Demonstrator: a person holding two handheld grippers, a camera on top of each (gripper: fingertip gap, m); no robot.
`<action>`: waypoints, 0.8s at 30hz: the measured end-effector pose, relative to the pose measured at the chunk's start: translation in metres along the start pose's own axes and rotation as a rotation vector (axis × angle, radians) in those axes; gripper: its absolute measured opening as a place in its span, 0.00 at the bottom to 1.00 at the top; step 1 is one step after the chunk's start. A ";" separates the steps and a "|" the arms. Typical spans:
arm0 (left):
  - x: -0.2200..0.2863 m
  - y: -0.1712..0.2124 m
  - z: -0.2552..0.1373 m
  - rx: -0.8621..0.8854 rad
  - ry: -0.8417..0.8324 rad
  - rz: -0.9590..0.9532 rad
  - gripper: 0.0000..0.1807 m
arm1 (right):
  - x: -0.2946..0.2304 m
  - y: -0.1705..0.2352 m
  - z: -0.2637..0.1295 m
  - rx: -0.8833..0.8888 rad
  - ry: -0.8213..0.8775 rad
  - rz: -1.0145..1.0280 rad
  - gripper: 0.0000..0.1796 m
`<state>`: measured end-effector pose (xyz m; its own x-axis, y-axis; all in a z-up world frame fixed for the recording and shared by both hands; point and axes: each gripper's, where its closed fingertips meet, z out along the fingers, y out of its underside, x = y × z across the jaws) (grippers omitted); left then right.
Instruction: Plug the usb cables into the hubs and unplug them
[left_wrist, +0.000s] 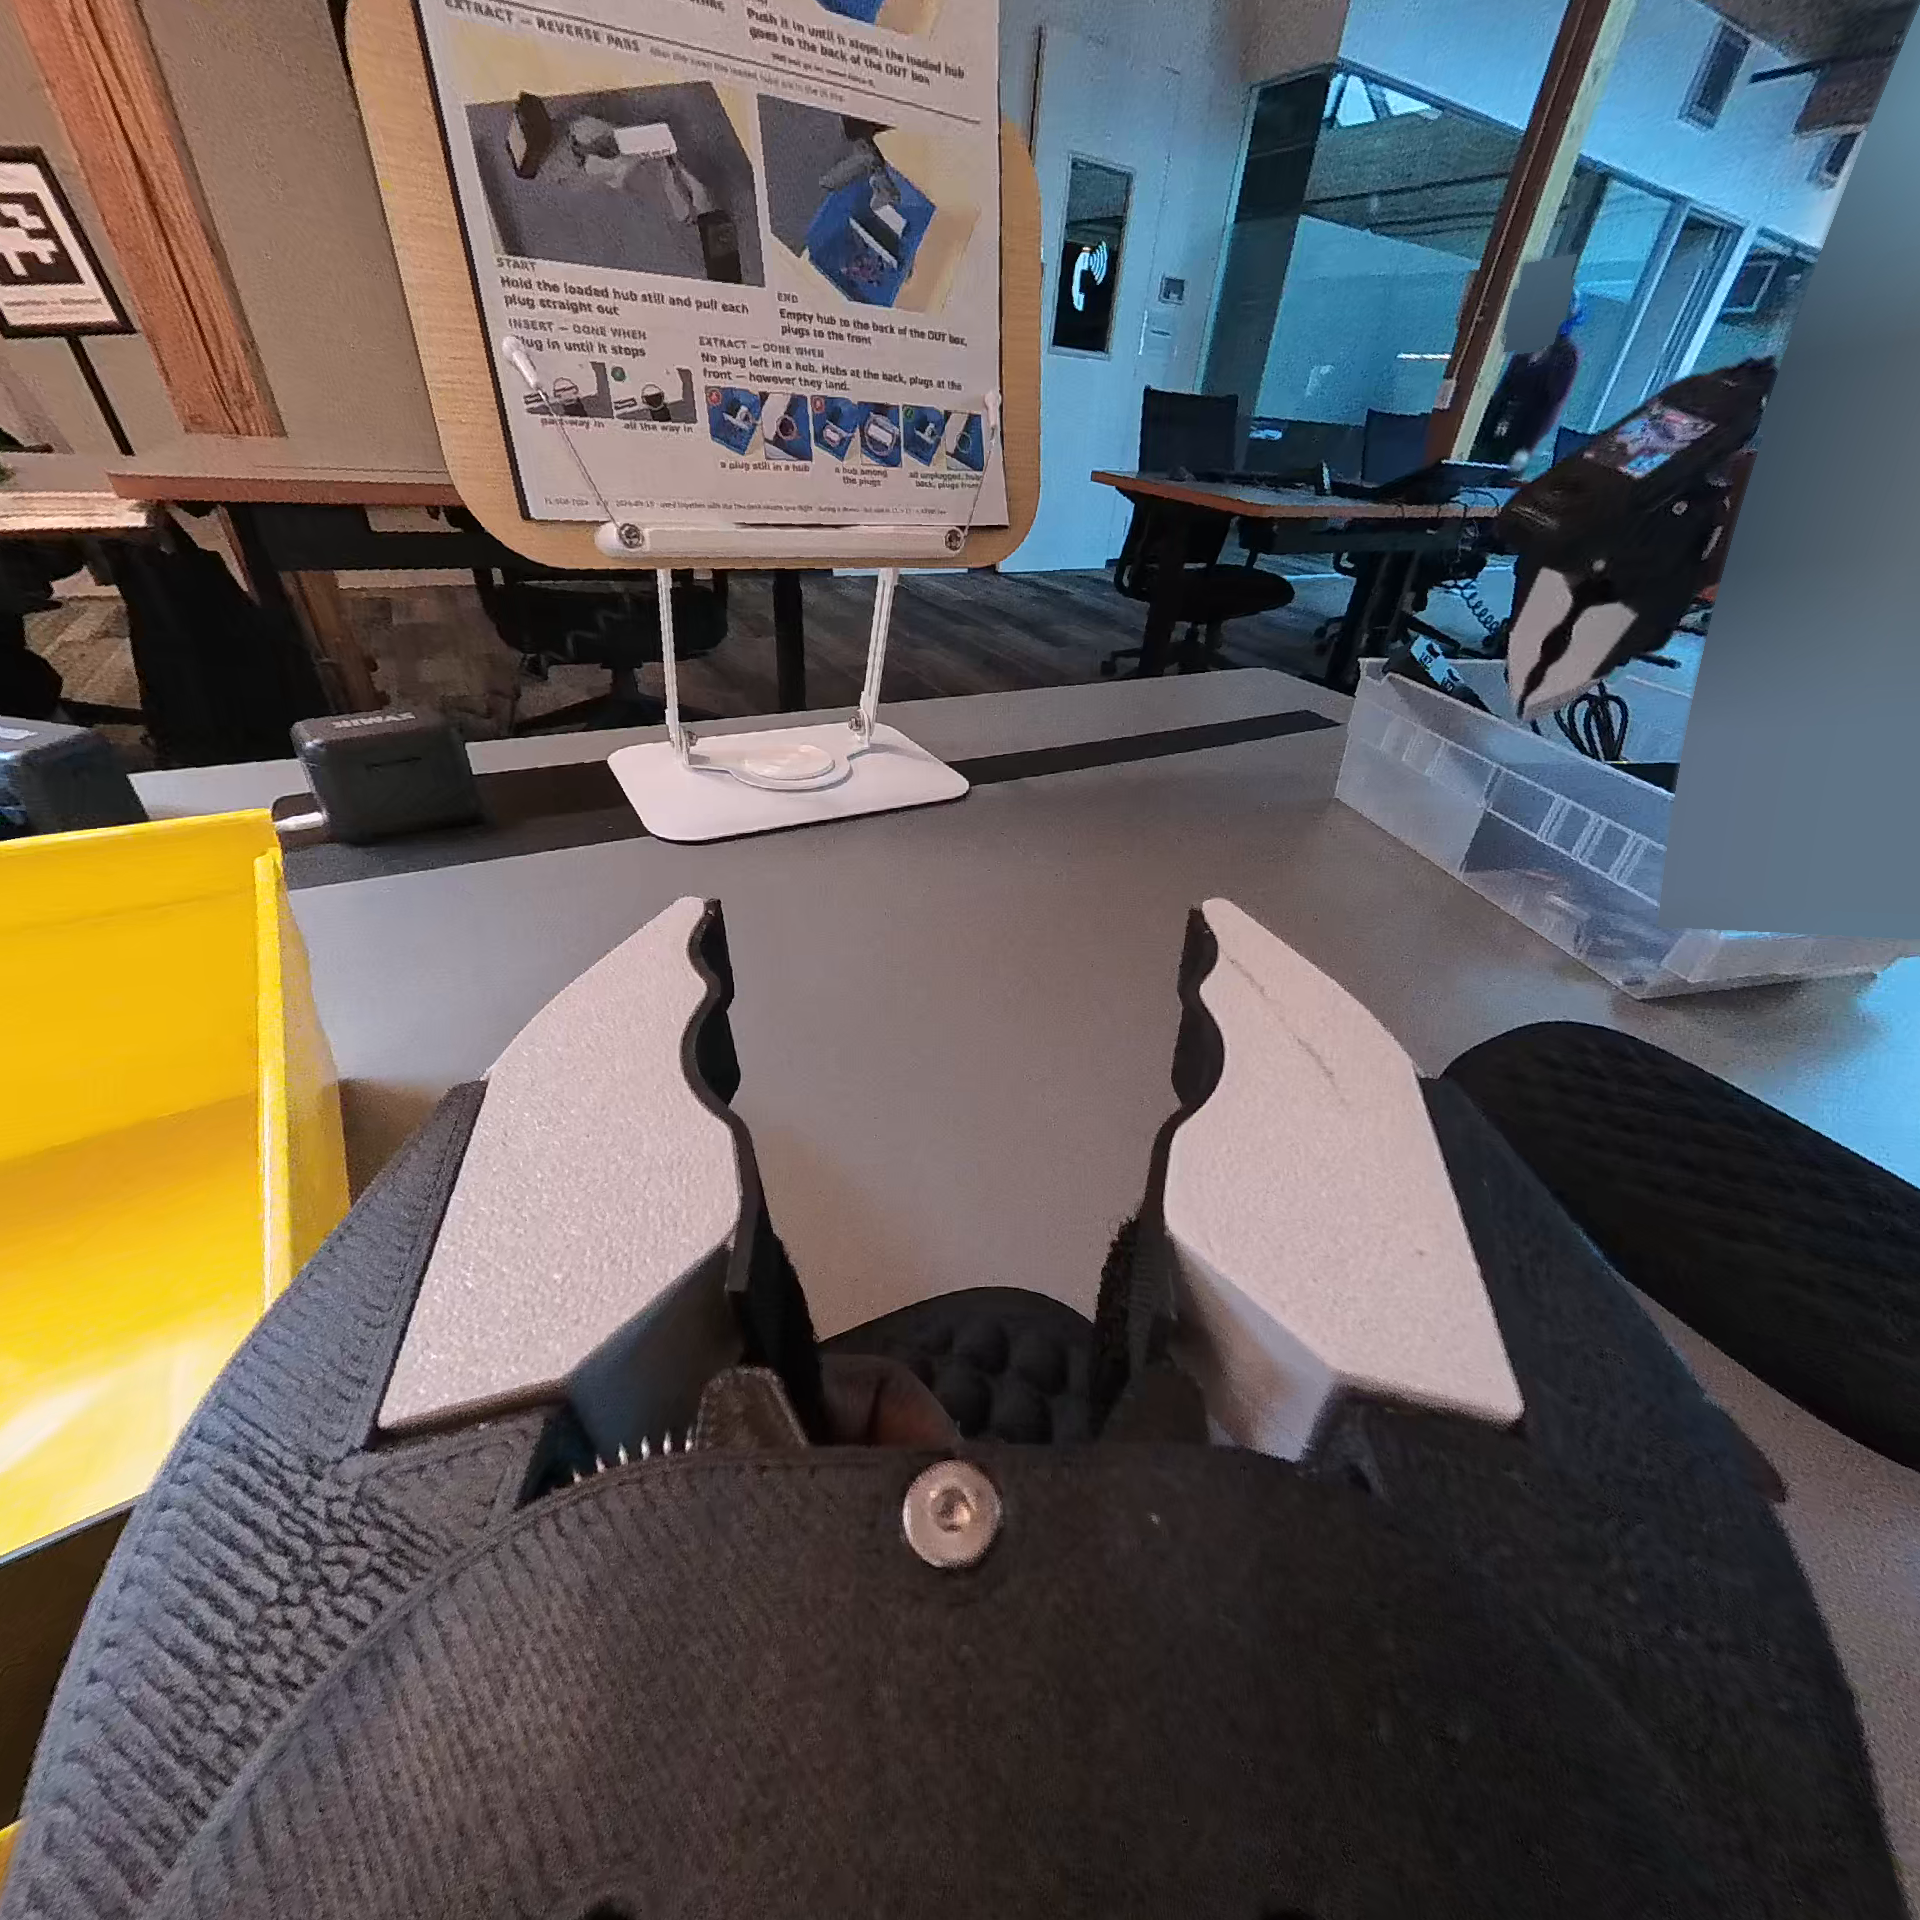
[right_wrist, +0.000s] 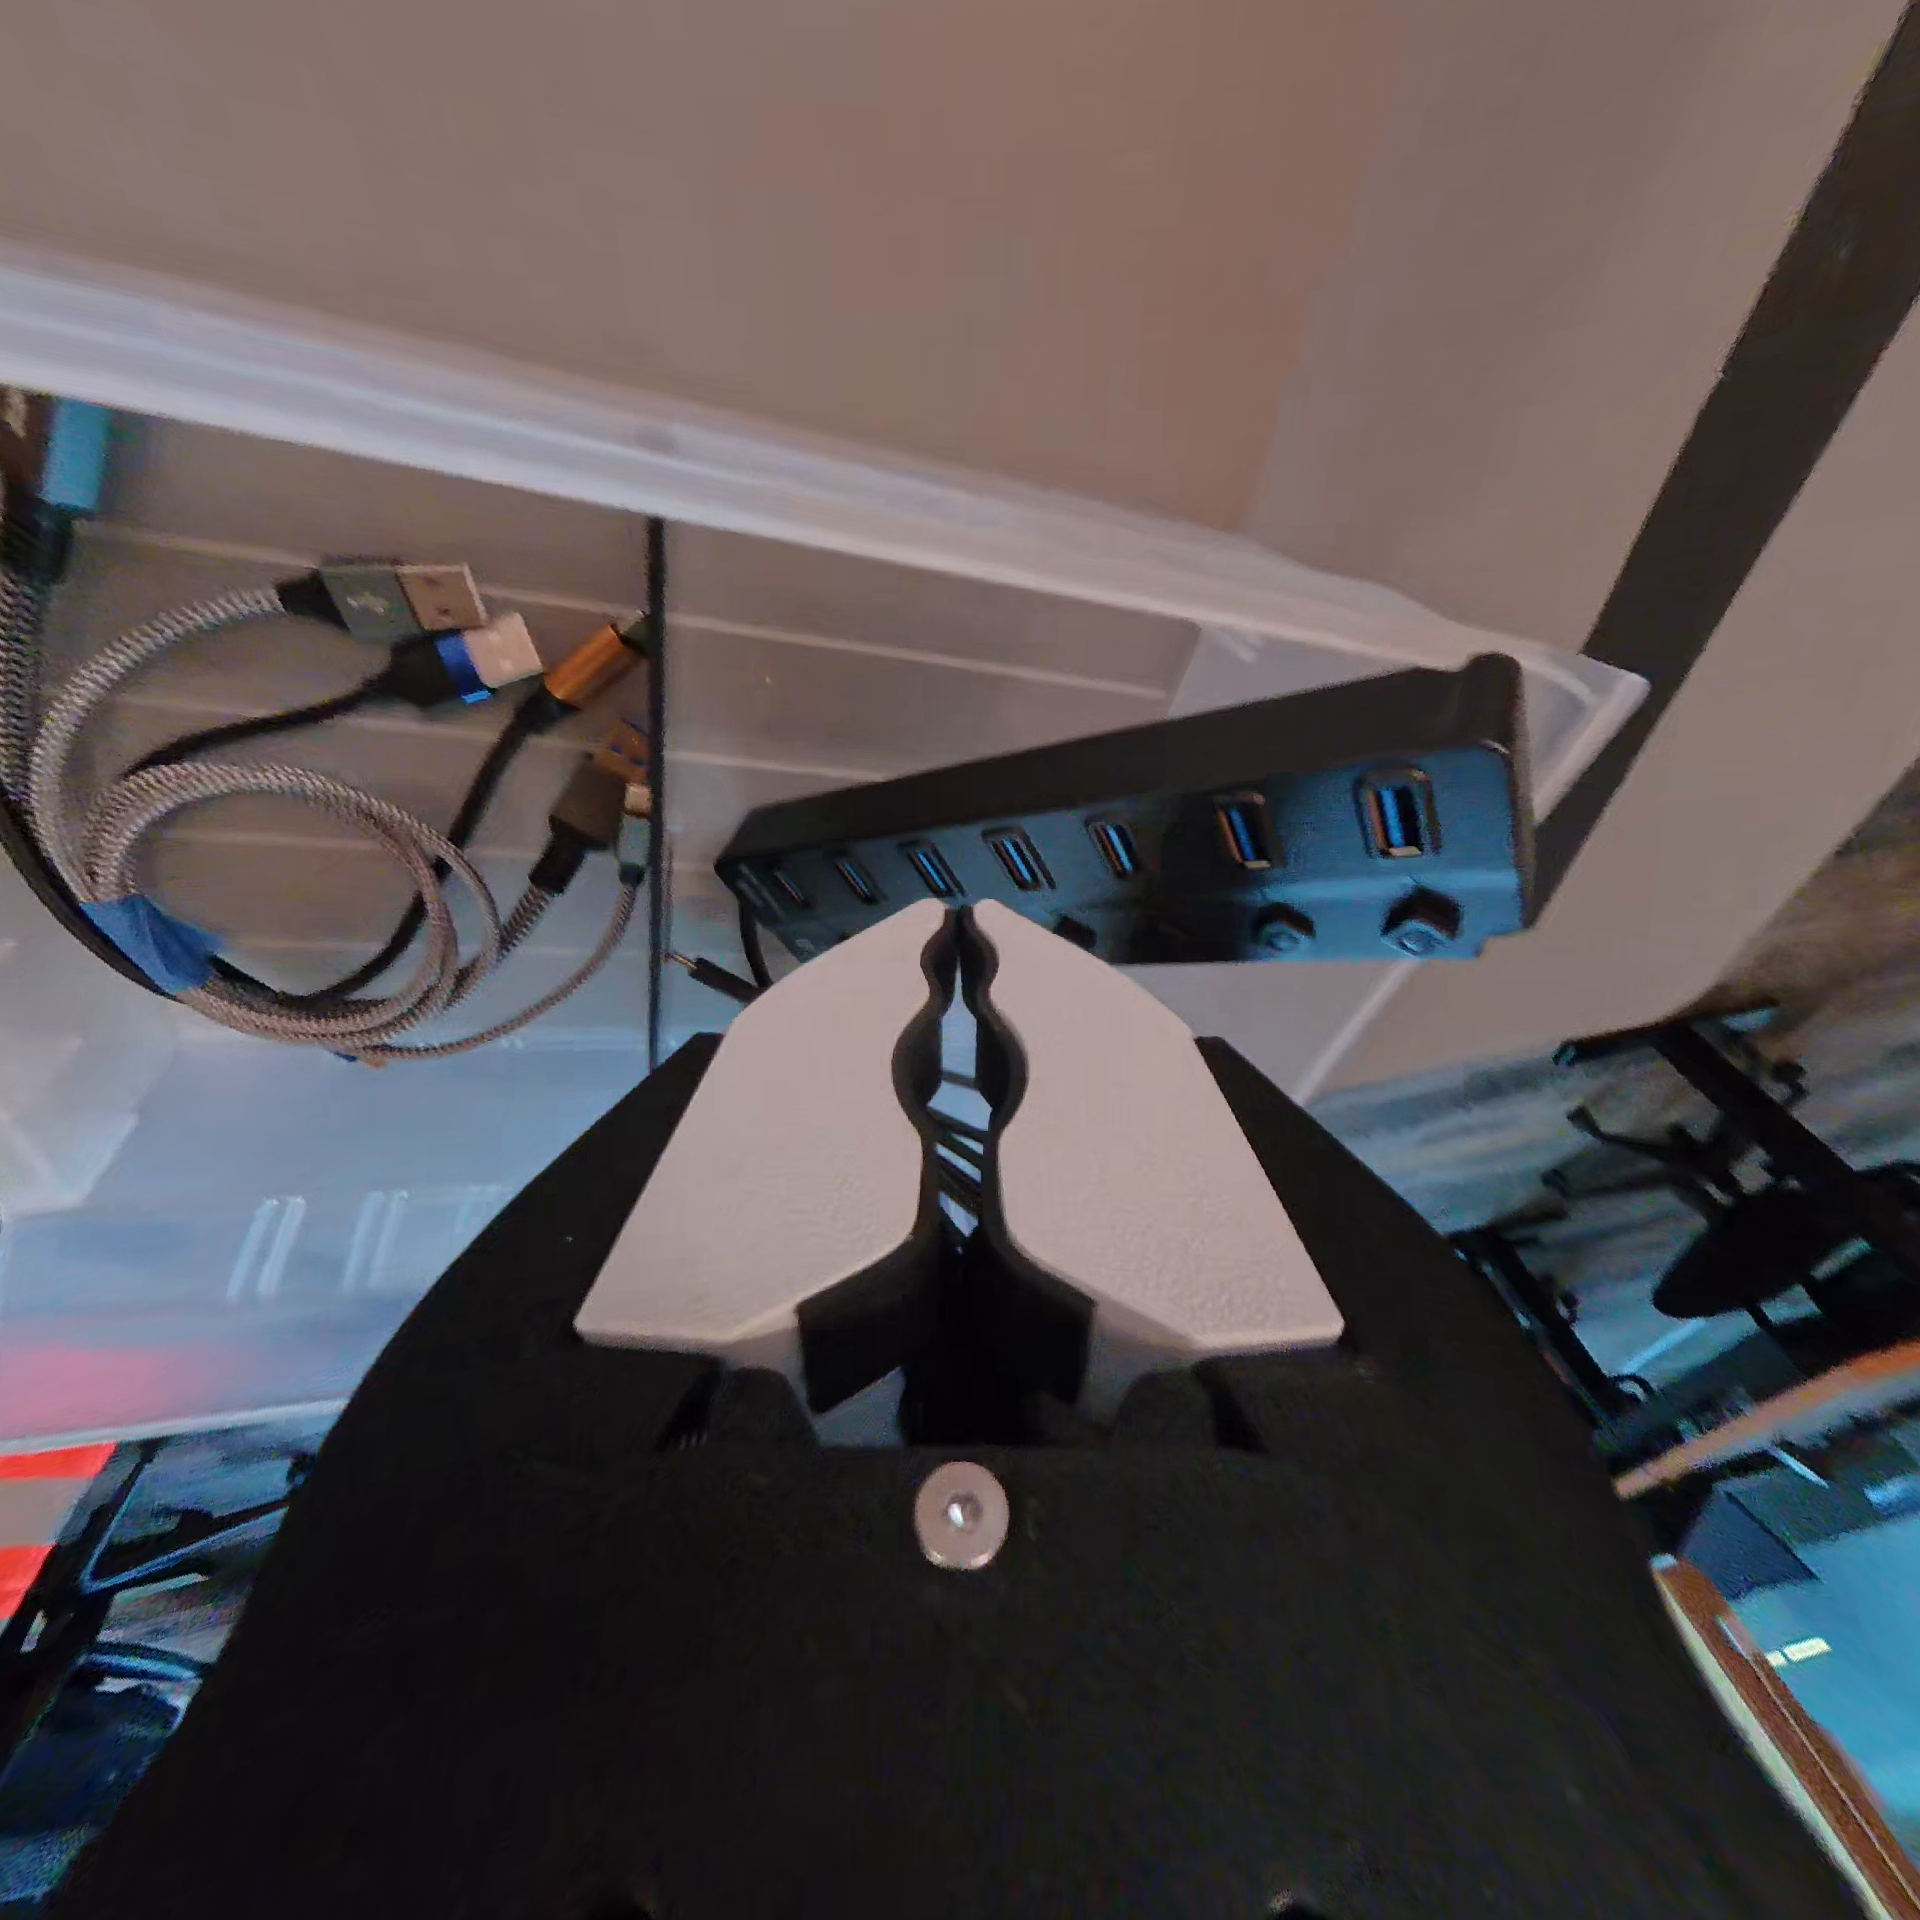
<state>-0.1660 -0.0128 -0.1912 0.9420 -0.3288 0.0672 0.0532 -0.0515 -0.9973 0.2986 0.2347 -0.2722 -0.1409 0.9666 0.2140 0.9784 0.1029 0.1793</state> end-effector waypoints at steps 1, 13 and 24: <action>0.001 0.000 0.000 -0.003 0.002 0.002 0.46 | -0.003 -0.004 0.003 0.021 -0.015 0.004 0.00; -0.005 0.002 -0.005 -0.018 -0.011 0.032 0.46 | -0.014 -0.033 -0.069 0.715 -0.023 0.415 0.34; -0.039 0.020 -0.029 -0.132 -0.183 0.092 0.46 | -0.126 -0.068 -0.093 0.923 0.389 1.076 0.60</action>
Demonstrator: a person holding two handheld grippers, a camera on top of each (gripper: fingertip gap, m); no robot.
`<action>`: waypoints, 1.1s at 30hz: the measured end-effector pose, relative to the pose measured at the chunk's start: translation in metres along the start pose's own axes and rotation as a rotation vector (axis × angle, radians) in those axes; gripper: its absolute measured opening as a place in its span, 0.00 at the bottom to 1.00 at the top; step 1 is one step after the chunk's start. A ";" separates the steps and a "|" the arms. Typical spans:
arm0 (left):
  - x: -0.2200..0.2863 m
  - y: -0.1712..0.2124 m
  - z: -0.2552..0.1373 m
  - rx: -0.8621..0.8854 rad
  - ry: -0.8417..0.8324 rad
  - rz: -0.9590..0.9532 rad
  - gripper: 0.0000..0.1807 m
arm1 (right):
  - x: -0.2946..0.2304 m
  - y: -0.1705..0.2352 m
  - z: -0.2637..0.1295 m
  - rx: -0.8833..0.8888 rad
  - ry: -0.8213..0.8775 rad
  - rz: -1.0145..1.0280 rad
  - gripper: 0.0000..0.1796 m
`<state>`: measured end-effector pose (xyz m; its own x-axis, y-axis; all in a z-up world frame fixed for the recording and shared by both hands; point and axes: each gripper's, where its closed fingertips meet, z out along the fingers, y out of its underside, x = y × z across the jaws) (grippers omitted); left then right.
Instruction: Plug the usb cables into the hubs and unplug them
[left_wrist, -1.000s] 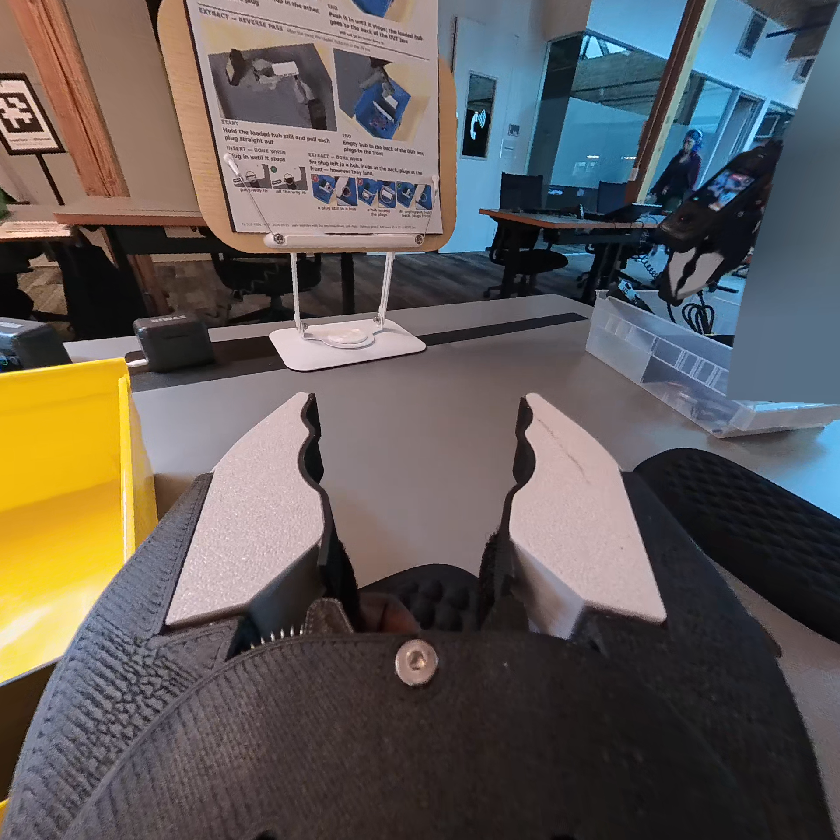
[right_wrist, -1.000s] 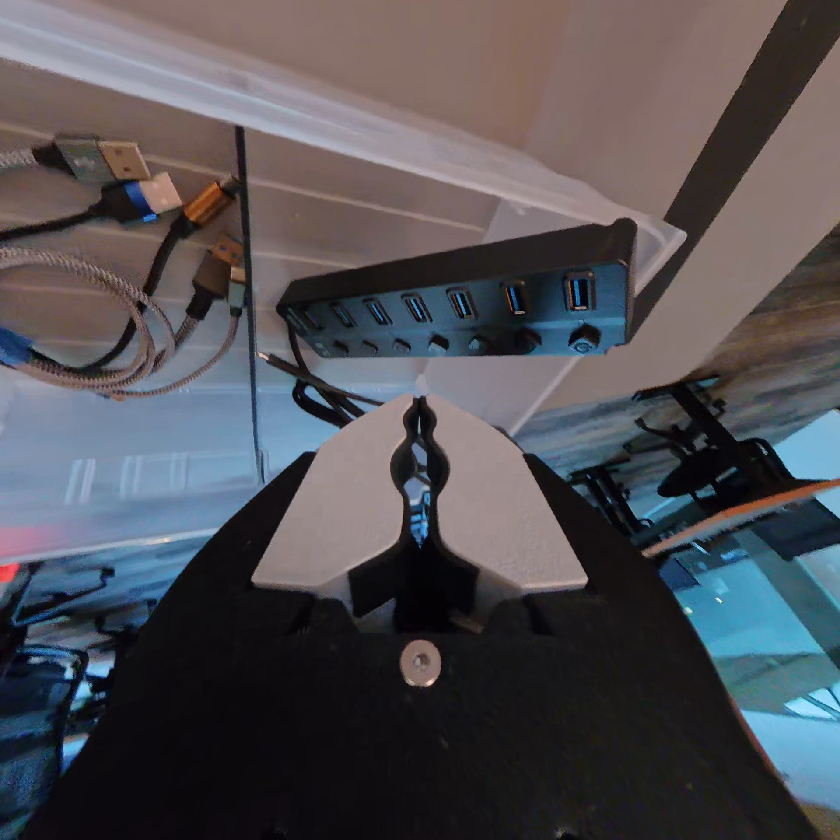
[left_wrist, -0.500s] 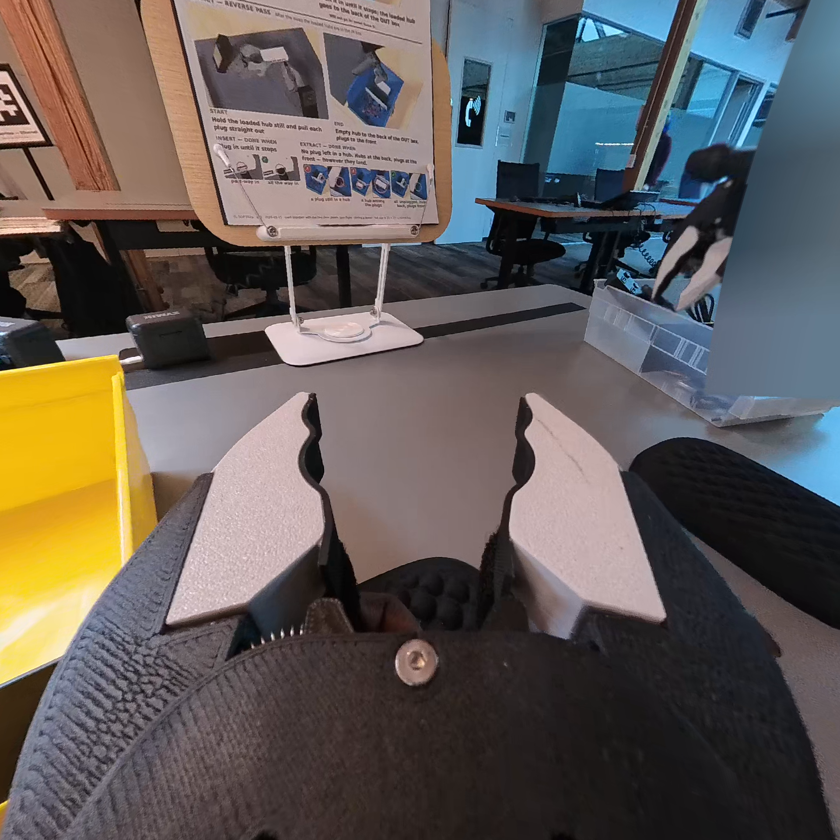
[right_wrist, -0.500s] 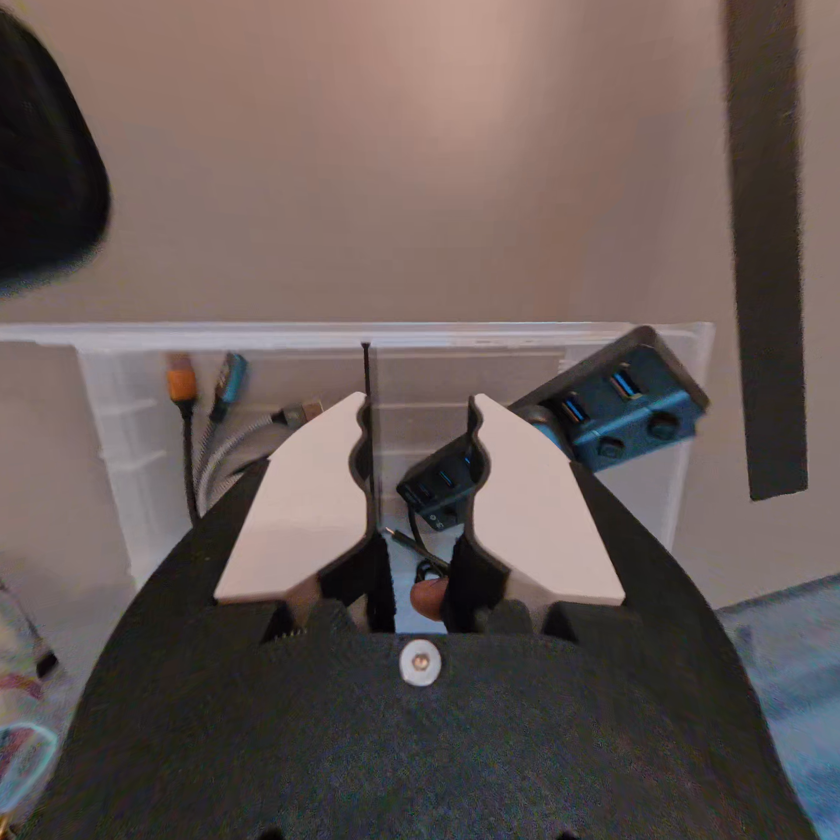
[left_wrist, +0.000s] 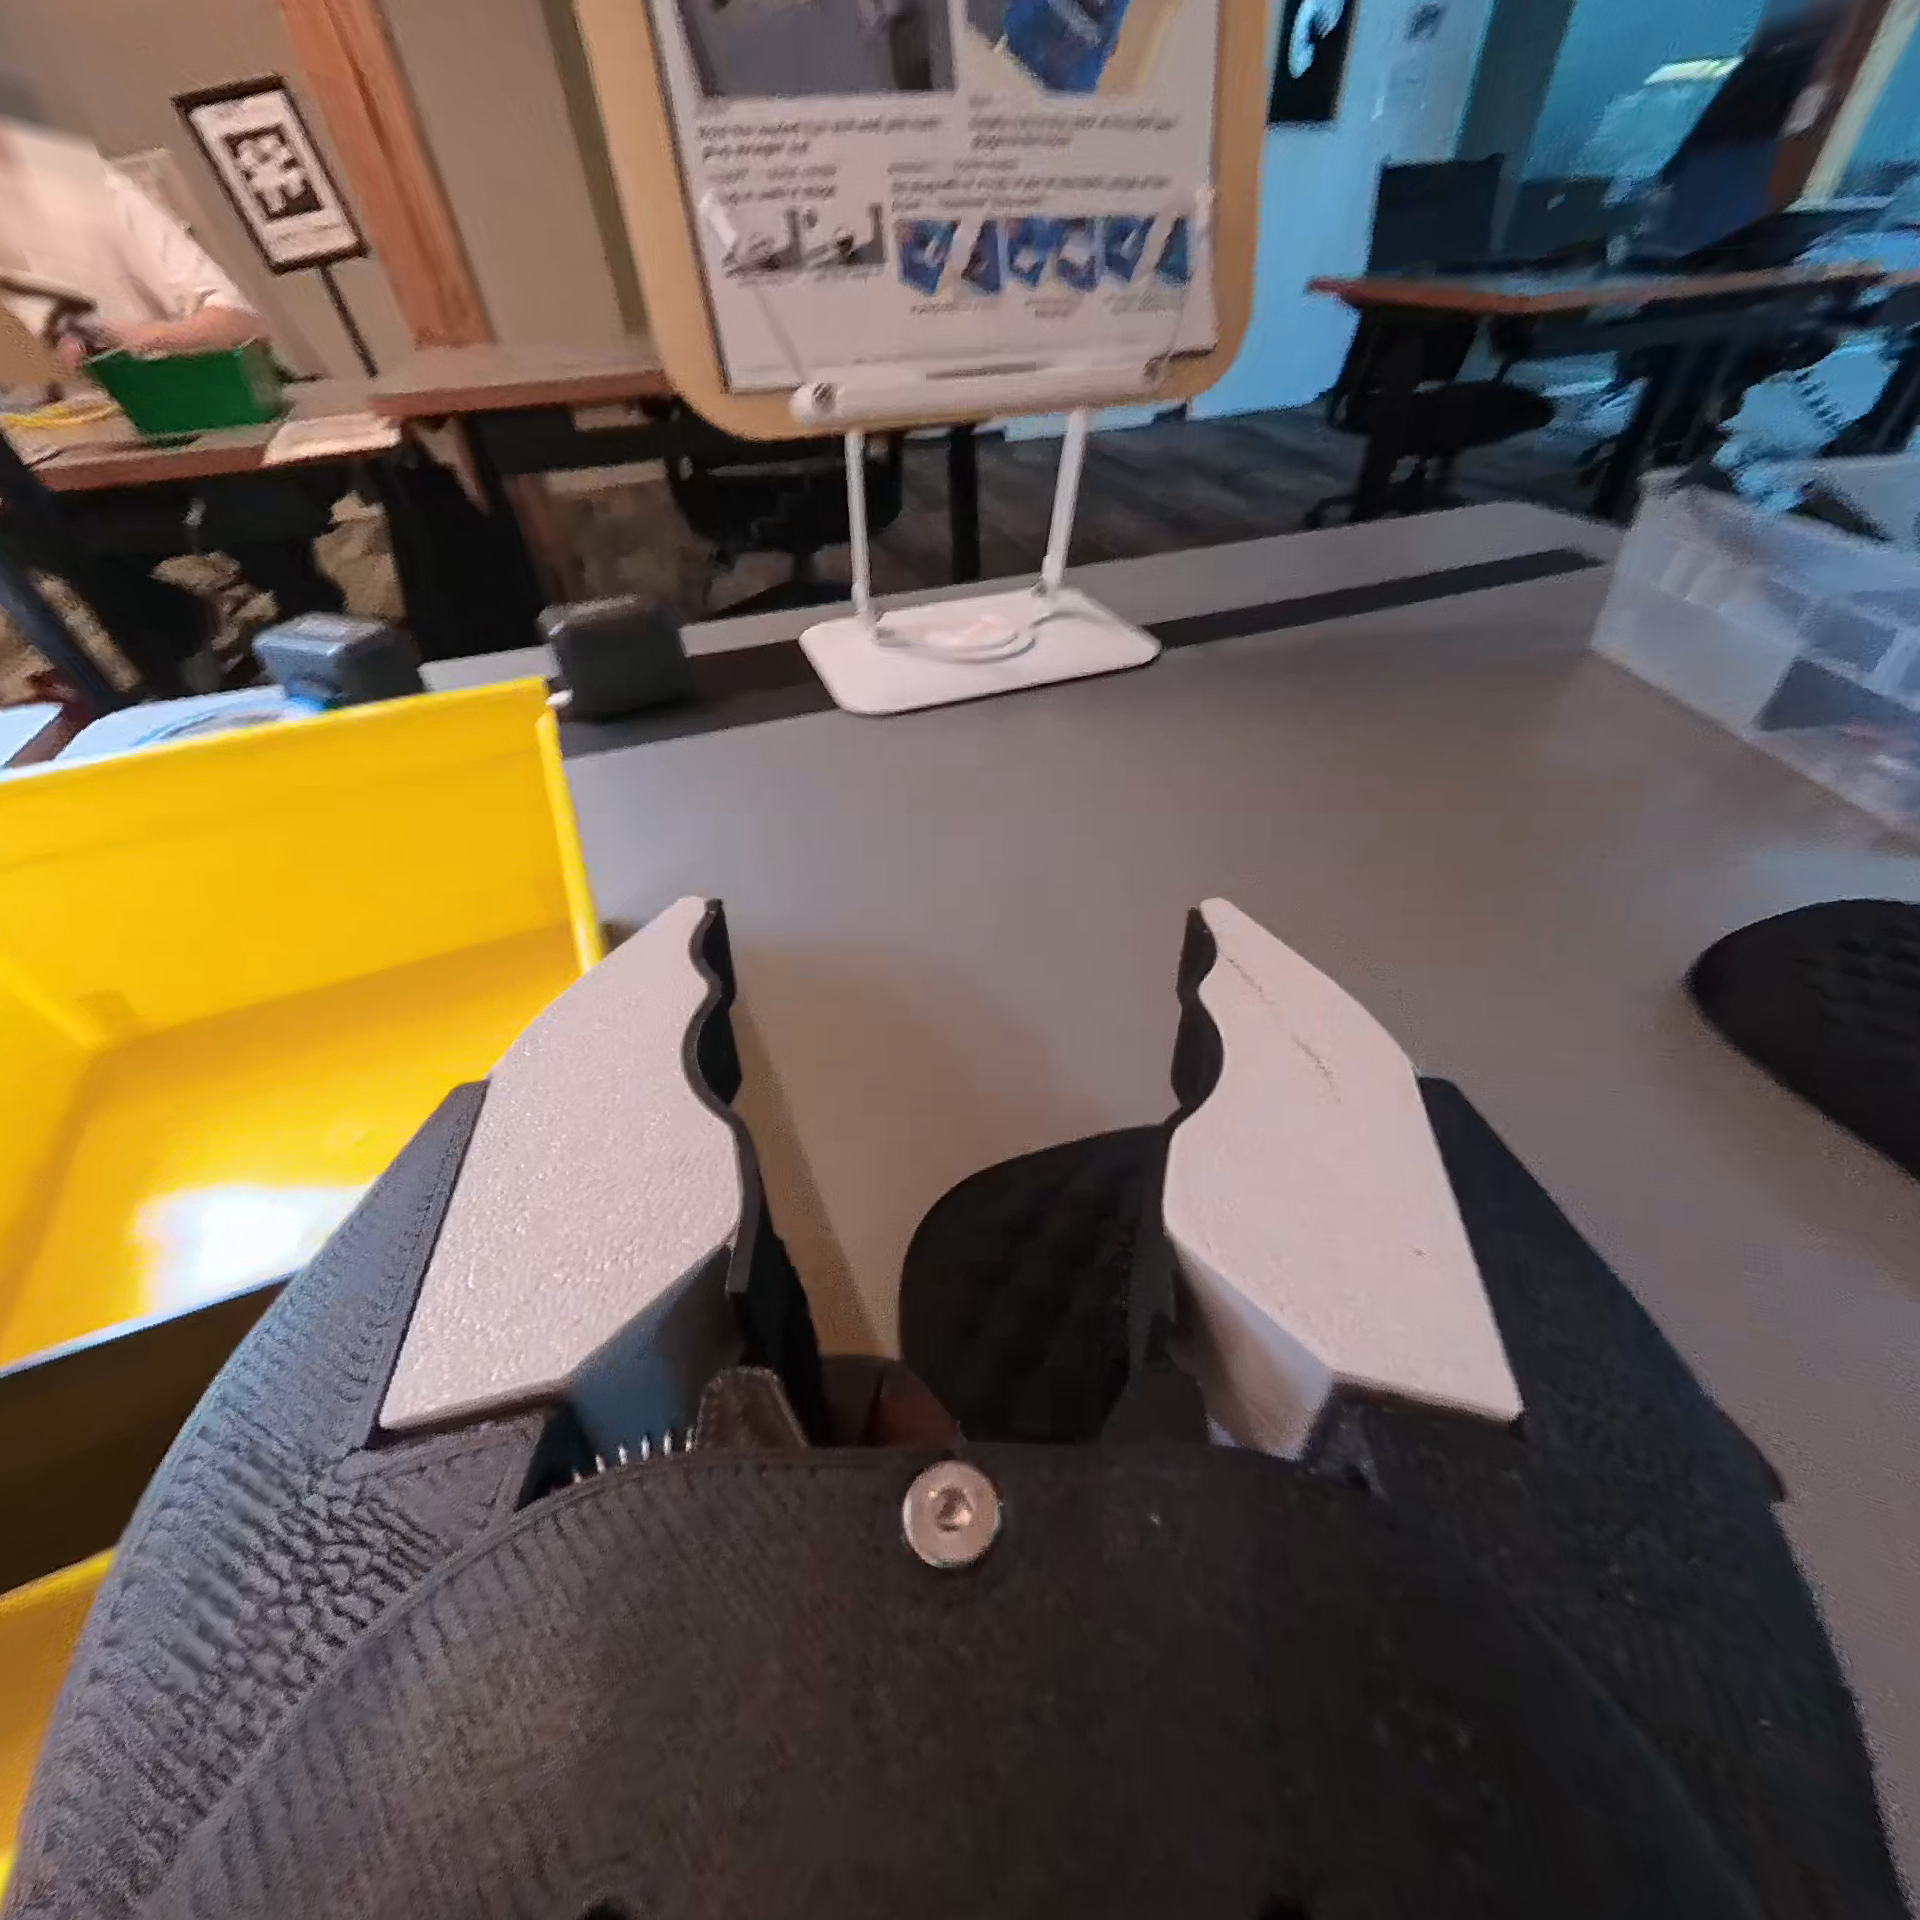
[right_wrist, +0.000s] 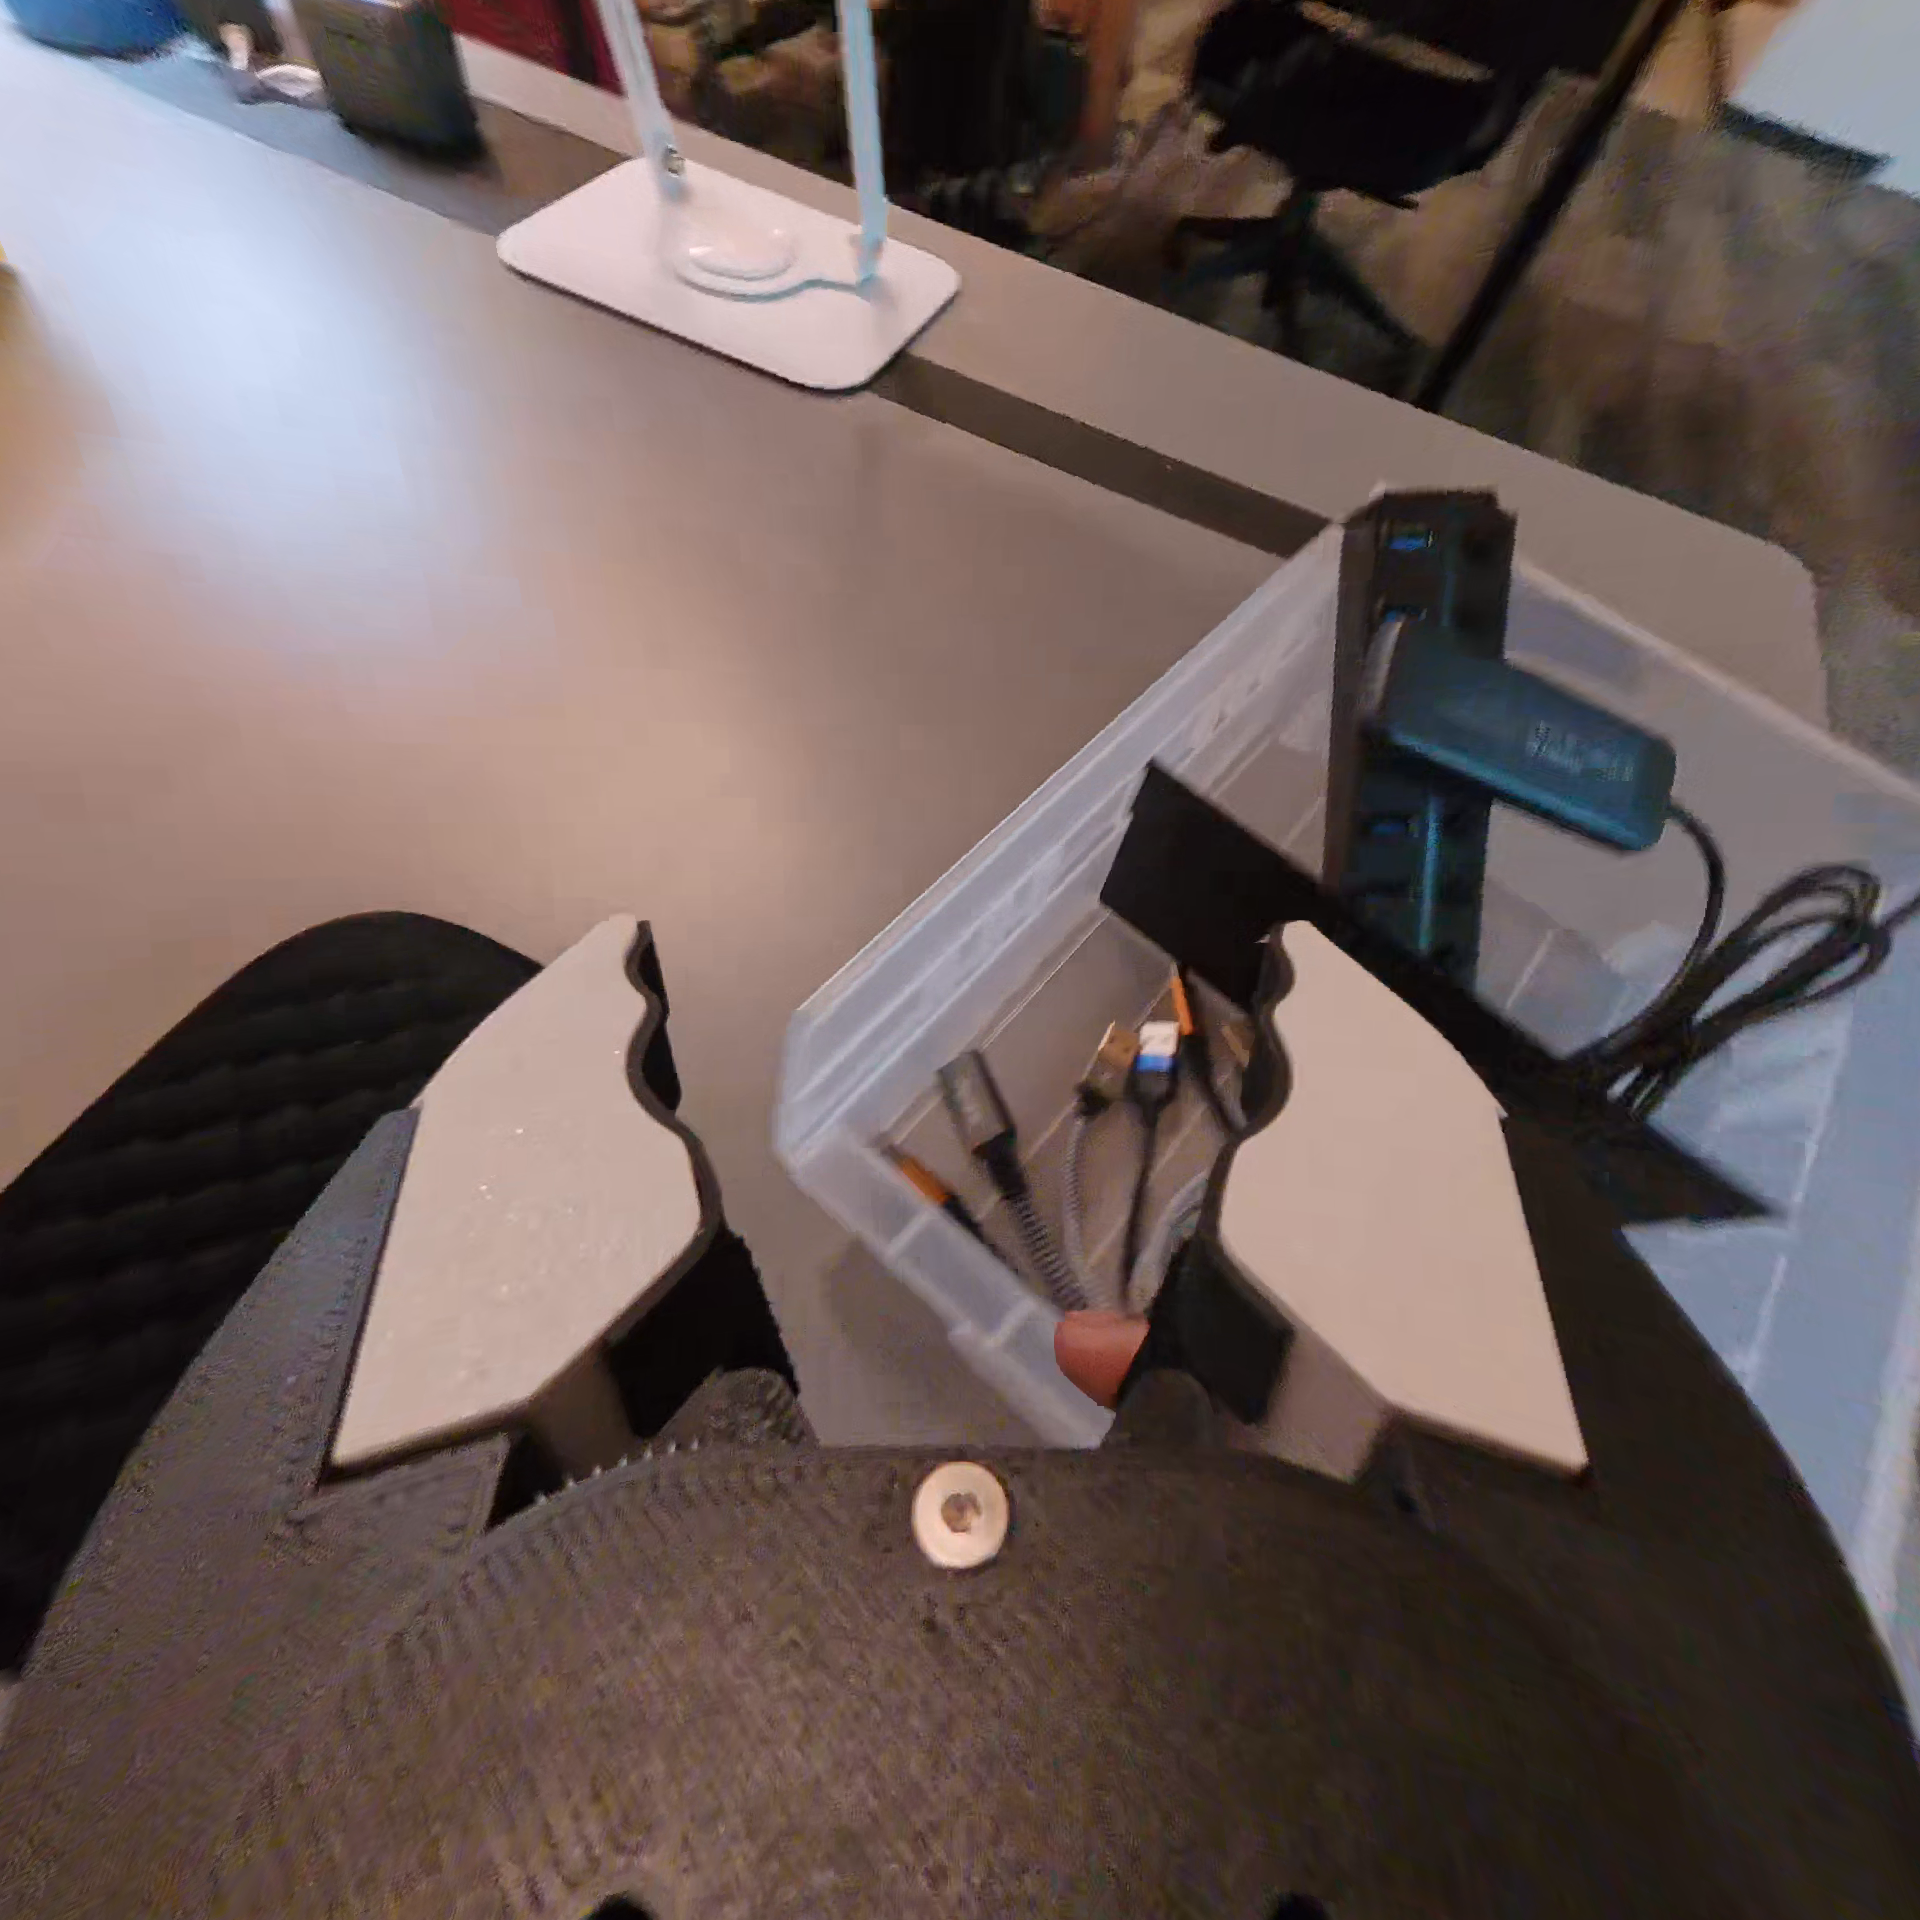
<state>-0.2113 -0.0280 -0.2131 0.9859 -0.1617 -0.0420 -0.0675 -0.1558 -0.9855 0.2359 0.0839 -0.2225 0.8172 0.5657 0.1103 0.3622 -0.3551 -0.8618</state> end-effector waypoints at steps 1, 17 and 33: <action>-0.005 0.007 -0.001 -0.026 -0.033 0.005 0.46 | -0.007 0.009 0.000 0.013 0.055 0.022 0.60; -0.059 0.057 -0.007 -0.180 -0.371 0.040 0.03 | -0.023 0.049 0.060 -0.145 0.278 -0.093 0.14; -0.049 0.050 0.055 -0.196 -0.369 0.101 0.02 | -0.183 -0.010 0.127 -0.129 -0.033 -0.324 0.17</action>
